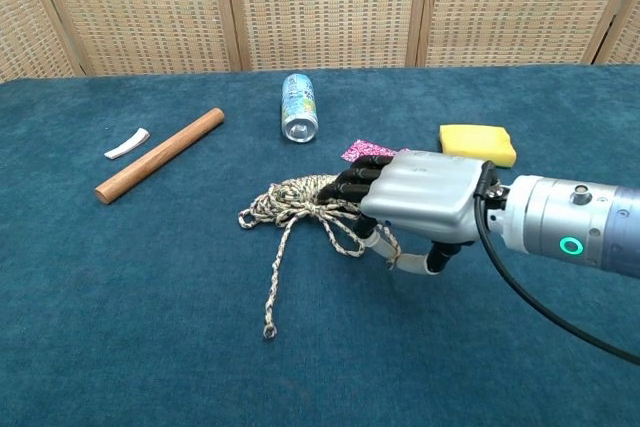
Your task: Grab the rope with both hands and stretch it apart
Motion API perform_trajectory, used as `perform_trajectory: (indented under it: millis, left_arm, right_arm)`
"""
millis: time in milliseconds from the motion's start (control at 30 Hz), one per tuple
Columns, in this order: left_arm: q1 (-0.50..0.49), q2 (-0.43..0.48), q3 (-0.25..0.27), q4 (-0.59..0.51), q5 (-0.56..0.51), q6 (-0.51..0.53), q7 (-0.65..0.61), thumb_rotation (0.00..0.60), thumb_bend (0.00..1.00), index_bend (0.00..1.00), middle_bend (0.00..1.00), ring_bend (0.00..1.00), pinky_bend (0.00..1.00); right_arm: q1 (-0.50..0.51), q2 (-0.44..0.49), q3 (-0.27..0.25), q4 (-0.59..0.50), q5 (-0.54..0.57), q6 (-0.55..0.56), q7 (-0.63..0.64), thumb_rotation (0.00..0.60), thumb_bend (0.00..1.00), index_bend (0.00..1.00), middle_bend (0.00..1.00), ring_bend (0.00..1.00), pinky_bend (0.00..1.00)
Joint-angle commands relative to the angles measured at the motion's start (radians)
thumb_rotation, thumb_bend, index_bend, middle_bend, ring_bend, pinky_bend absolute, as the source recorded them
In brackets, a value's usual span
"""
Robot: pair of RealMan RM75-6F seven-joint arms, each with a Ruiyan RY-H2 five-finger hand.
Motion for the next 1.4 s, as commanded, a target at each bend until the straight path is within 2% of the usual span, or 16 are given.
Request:
perform_trajectory:
  millis: [33,100,233,433,700,833,967,1100,1400]
  left_arm:
    - [-0.097,-0.072,-0.023,0.083,0.081,-0.084,-0.014,0.600,0.00,0.00,0.00,0.00,0.00]
    - [-0.141,-0.102,-0.027,0.121,0.119,-0.118,-0.042,0.600,0.00,0.06,0.00,0.00,0.00]
    - [-0.233,-0.183,-0.034,0.227,0.199,-0.172,-0.103,0.600,0.01,0.24,0.00,0.00,0.00]
    - [-0.341,-0.299,-0.042,0.360,0.248,-0.228,-0.184,0.600,0.07,0.36,0.00,0.00,0.00]
    - [-0.446,-0.435,-0.048,0.463,0.243,-0.319,-0.181,0.600,0.15,0.39,0.00,0.00,0.00]
    - [-0.490,-0.491,-0.049,0.511,0.228,-0.362,-0.197,0.600,0.21,0.46,0.00,0.00,0.00]
    - [-0.548,-0.543,-0.049,0.573,0.212,-0.429,-0.192,0.600,0.22,0.49,0.00,0.00,0.00]
    - [-0.585,-0.577,-0.044,0.607,0.197,-0.462,-0.179,0.600,0.25,0.49,0.00,0.00,0.00]
    - [-0.611,-0.600,-0.005,0.610,0.177,-0.472,-0.188,0.600,0.30,0.49,0.00,0.00,0.00]
  right_arm:
    - [0.008,0.013,-0.009,0.027,-0.030,0.016,0.006,0.600,0.52,0.65,0.04,0.00,0.00]
    - [0.009,0.016,-0.011,0.039,-0.040,0.022,0.009,0.600,0.52,0.65,0.04,0.00,0.00]
    - [0.008,0.022,-0.011,0.056,-0.045,0.029,0.036,0.600,0.52,0.65,0.04,0.00,0.00]
    - [0.009,0.034,-0.008,0.064,-0.047,0.037,0.078,0.600,0.52,0.65,0.04,0.00,0.00]
    - [0.014,0.028,-0.002,0.106,-0.041,0.033,0.137,0.600,0.52,0.65,0.04,0.00,0.00]
    - [0.017,0.021,-0.006,0.131,-0.045,0.030,0.156,0.600,0.52,0.65,0.04,0.00,0.00]
    - [0.024,0.017,-0.004,0.152,-0.042,0.020,0.181,0.600,0.52,0.65,0.04,0.00,0.00]
    - [0.028,0.011,-0.005,0.169,-0.044,0.018,0.200,0.600,0.53,0.65,0.04,0.00,0.00]
    - [0.031,0.004,-0.016,0.202,-0.054,0.018,0.224,0.600,0.52,0.66,0.04,0.00,0.00]
